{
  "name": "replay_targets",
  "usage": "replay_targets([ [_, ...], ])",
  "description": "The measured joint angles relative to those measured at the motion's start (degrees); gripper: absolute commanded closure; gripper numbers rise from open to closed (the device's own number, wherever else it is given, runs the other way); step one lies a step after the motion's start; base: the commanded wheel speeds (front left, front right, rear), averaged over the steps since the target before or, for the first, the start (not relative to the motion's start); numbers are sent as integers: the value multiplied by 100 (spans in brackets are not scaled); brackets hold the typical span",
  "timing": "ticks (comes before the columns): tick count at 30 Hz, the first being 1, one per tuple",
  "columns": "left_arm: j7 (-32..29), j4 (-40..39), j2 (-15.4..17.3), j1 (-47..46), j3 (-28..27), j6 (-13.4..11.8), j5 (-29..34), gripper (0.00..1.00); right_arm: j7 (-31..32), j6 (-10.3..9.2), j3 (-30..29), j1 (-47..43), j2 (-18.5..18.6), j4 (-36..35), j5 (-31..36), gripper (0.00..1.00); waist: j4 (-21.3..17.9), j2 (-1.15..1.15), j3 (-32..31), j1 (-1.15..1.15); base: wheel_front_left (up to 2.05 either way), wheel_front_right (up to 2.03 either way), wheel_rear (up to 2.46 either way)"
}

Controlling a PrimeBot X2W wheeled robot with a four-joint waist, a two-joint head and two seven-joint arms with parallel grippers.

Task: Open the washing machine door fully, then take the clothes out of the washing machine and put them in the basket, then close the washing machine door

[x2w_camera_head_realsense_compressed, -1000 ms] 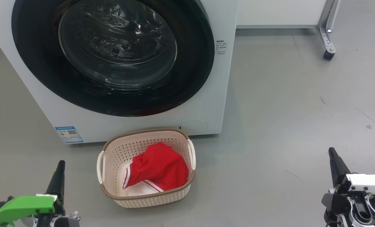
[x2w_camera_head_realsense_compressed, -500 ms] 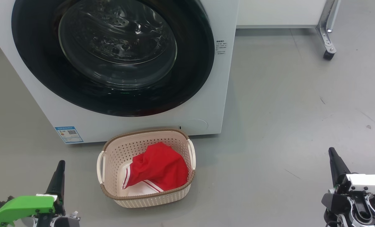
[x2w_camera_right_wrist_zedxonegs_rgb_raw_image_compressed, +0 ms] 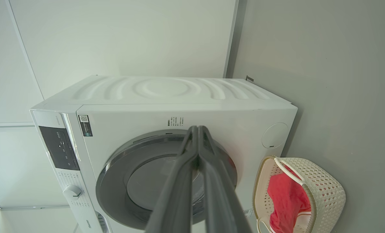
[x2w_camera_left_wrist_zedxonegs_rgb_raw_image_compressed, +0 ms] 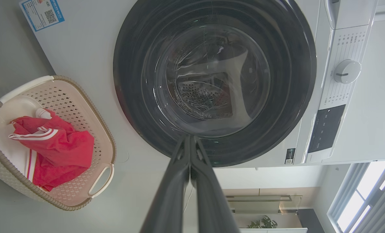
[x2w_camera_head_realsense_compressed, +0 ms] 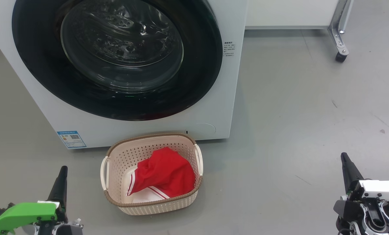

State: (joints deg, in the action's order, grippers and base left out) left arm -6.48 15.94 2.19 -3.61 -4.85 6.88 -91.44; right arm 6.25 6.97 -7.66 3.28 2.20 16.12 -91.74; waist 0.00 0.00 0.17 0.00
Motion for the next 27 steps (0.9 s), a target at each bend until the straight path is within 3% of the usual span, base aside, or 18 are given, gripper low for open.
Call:
replay_targets([
  [27,0,-2,-1,0,0,0,0,100,0,0,0,0,-1,-2,0,100,0,0,0,0,0,0,0],
])
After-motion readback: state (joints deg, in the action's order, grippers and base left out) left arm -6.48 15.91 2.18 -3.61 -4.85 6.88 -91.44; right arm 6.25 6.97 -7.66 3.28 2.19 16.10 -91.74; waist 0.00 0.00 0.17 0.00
